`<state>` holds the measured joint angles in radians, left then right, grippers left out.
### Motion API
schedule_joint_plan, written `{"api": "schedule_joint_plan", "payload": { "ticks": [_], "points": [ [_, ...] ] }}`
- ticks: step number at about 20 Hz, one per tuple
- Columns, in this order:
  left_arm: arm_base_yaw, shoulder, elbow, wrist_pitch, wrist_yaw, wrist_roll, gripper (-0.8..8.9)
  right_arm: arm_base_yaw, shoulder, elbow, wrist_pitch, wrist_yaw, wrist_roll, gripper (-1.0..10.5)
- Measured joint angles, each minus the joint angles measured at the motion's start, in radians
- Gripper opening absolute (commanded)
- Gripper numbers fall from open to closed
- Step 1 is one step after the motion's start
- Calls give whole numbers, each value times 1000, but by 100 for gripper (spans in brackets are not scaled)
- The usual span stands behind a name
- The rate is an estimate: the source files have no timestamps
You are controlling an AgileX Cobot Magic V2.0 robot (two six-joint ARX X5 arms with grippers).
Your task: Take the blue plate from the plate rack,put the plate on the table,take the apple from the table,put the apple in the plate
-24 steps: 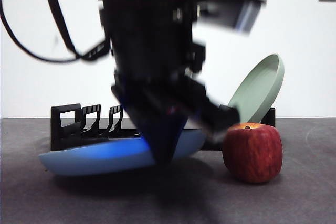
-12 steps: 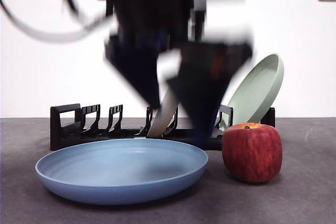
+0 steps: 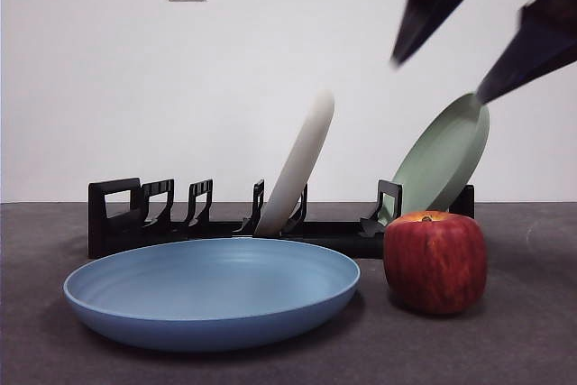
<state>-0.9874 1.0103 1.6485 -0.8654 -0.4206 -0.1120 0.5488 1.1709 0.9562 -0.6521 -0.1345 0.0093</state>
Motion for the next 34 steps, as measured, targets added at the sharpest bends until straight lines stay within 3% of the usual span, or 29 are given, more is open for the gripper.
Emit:
{"api": "schedule_joint_plan", "payload": {
  "ticks": [2,4,8,14,15,18,19,28,32,34],
  "points": [
    [1,-23,43,-55,-47,14,468,66,95,24,6,106,-19,661],
    [1,-36,50,-106,-95,18,468,91,195,55,13,156,-33,661],
    [3,-31,49,-212,-133,19,468,90,356,65,22,162,-37,661],
    [4,-19,47,-230,-146,19,468,86,463,65,-18,161,-44,653],
    [4,-20,47,-231,-151,19,468,86,464,65,-32,161,-43,582],
    [5,-19,47,-231,-153,19,468,86,464,65,-83,161,-21,80],
    [5,-19,47,-232,-152,19,468,86,464,65,-97,161,-17,-15],
    [5,-16,47,-233,-153,24,468,92,439,76,-83,160,16,-9],
    [5,-16,47,-233,-153,26,468,143,389,211,-45,45,32,-12],
    [5,-14,47,-233,-153,26,468,190,388,251,48,32,33,-12]
  ]
}}
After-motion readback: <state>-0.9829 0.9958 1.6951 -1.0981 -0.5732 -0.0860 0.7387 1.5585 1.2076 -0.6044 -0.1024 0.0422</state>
